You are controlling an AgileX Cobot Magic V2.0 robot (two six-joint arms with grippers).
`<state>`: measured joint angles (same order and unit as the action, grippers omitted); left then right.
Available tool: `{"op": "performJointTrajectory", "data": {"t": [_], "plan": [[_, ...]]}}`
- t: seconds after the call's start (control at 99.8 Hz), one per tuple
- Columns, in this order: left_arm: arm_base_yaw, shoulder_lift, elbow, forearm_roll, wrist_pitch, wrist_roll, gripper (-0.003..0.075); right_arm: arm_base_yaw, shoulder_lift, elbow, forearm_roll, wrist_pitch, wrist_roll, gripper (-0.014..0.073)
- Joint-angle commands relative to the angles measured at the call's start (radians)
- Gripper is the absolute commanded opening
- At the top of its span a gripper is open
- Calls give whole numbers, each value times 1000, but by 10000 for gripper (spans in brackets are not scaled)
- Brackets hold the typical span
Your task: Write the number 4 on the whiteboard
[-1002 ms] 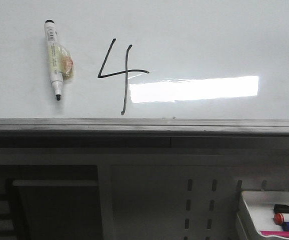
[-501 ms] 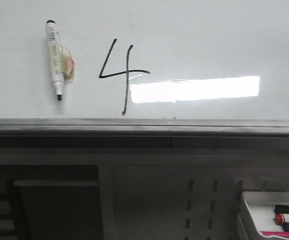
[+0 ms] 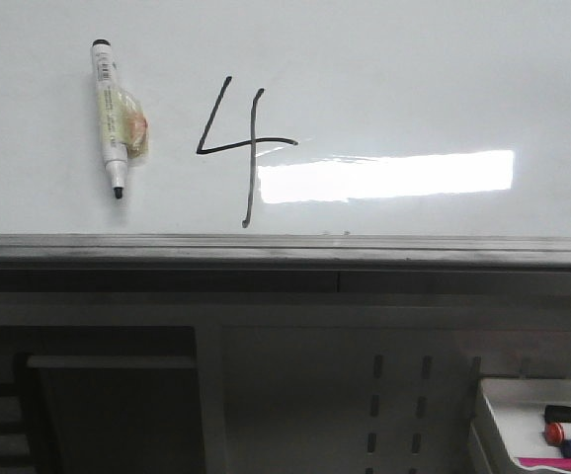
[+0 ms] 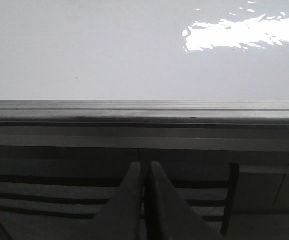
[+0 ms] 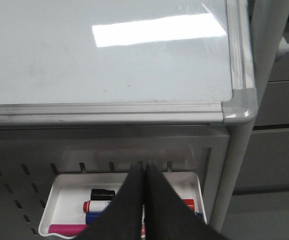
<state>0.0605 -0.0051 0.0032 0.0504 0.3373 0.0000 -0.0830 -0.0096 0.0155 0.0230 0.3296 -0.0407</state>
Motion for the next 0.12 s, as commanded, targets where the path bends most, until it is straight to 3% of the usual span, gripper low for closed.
{"op": "performJointTrajectory", "data": {"t": [0.0, 0.11], "plan": [[2, -26, 35, -5, -53, -8, -20, -5, -15, 18, -9, -12, -3, -64], [2, -26, 35, -5, -53, -8, -20, -5, -15, 18, -9, -12, -3, -64]]}}
